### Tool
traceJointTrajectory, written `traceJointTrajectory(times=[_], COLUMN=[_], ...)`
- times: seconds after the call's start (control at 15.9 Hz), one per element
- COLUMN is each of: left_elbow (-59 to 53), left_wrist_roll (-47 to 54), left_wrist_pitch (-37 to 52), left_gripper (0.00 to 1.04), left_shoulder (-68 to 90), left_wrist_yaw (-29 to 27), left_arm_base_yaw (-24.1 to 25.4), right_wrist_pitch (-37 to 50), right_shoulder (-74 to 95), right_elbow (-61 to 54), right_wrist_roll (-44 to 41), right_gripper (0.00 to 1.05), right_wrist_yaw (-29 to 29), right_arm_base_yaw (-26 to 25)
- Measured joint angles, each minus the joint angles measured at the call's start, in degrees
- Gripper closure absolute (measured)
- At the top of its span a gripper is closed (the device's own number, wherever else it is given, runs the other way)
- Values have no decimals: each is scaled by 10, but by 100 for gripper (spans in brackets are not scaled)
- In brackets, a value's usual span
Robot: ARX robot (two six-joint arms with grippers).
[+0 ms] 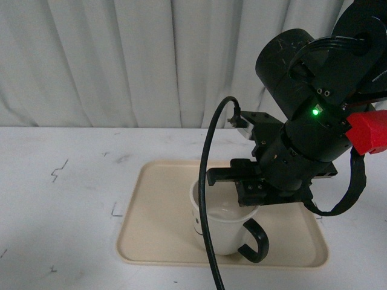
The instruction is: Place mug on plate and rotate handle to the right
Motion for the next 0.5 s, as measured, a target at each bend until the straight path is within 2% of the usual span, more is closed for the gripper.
traceJointTrajectory(times=[0.19,0.31,0.5], left_elbow=[0,0,0], left_wrist_roll=[0,0,0], left_wrist_pitch=[0,0,0], left_gripper=[7,7,7], left_shoulder=[0,0,0], left_wrist_yaw=[0,0,0], left_arm_base_yaw=[0,0,0], right_wrist_pitch=[-41,-89,-162], right_shoulder=[0,0,29], right_elbow=[35,92,194], right_wrist_roll=[-21,-75,-239], right_gripper=[103,102,102], right_wrist_yaw=[-9,-45,-25], right_arm_base_yaw=[-3,-14,-33])
